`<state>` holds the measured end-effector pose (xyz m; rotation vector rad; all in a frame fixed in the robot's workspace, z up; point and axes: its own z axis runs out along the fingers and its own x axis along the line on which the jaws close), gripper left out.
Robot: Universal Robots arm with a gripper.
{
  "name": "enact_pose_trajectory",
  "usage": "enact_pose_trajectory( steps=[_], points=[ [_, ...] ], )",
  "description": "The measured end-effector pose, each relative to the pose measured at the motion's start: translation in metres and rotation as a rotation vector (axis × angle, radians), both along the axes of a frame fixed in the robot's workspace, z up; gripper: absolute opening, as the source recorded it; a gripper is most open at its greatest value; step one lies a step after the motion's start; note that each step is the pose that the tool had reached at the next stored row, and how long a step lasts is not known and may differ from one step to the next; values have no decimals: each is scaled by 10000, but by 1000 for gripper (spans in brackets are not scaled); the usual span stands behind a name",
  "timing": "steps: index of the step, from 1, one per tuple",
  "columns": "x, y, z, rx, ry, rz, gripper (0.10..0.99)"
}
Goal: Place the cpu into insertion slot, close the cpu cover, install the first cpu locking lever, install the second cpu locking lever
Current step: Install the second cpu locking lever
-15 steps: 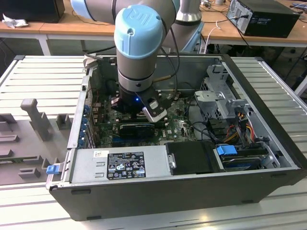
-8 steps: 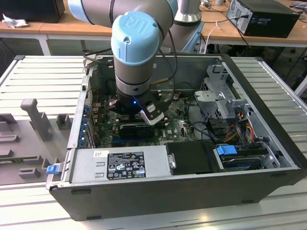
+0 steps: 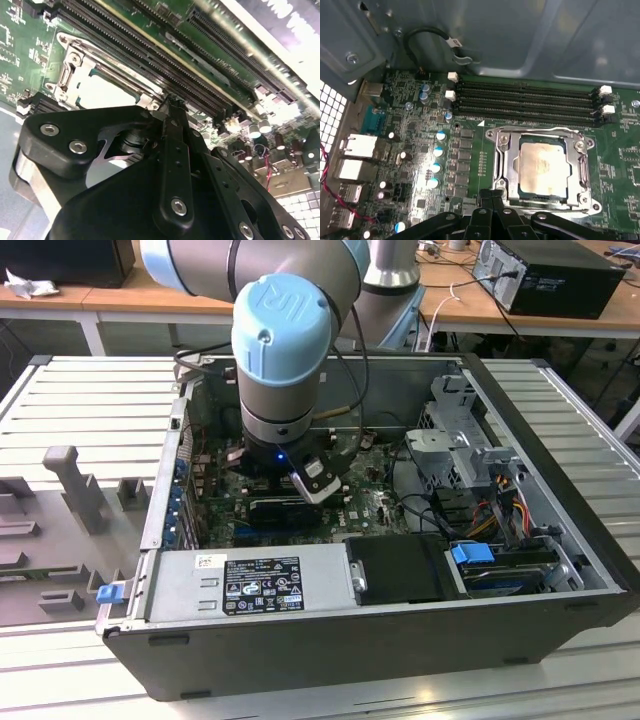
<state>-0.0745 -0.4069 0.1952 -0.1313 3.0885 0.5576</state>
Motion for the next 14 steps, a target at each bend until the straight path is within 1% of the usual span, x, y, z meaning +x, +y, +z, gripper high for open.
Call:
enact_pose_trajectory(
  steps=[2,3,5,8,10,14],
  points=[
    [0,16,-17,103,2,2,106],
    [-1,19,-23,131,1,1,106],
    [-2,19,-10,128,4,0,106],
    [-3,19,72,130,2,0,106],
    [-3,19,159,130,3,0,106],
    [-3,19,252,130,3,0,106]
  ],
)
